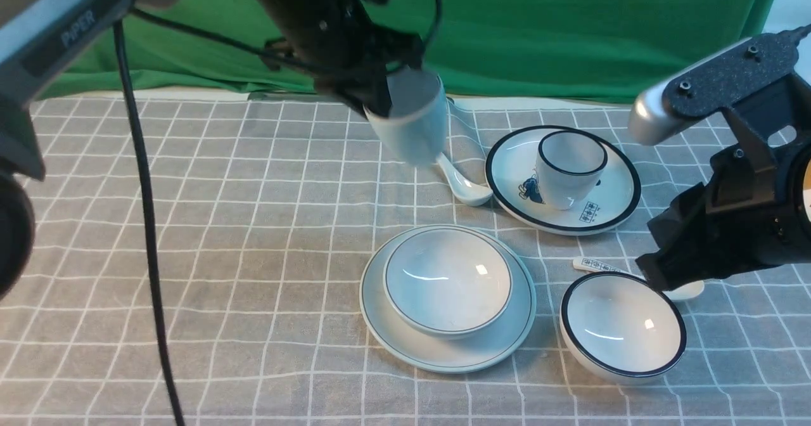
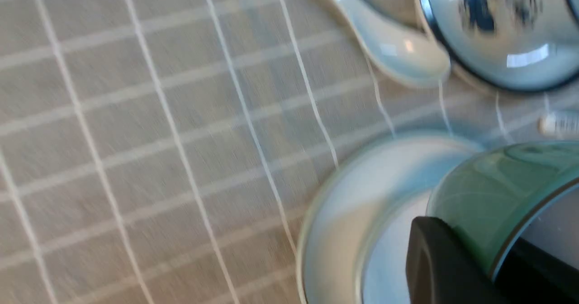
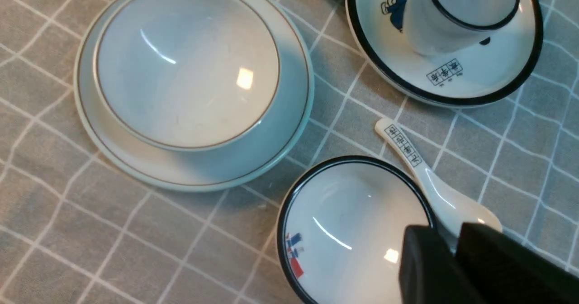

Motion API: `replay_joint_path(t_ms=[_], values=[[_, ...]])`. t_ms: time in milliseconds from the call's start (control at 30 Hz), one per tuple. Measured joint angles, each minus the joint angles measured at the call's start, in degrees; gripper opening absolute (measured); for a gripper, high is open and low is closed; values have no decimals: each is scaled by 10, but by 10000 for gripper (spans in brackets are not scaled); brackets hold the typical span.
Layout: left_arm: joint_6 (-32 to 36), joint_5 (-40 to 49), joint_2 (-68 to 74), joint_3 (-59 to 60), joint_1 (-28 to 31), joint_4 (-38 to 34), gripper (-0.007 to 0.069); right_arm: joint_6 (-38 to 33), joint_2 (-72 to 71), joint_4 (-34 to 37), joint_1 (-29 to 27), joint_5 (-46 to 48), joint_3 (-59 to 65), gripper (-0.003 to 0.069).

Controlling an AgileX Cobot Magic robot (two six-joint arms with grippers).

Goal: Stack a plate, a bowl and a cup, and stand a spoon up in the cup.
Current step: Use the left arm to put the blue teacup into the blue rice bowl in the middle

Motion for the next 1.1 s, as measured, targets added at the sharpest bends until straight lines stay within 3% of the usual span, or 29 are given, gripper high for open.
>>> replay_joint_path(t_ms=[200,400,633,1100], values=[[-14,7,-14,101,-53,6,32,1,-11,-5,-5,3,0,143],[-32,-27,-13,123,-78,19,32,2,-14,-6,-5,1,0,144],[-36,-76,2,127,-82,25,32,2,-14,0,-5,-2,0,144],[-1,-74,30,128,-82,26,34,3,-14,3,-5,-4,0,144]])
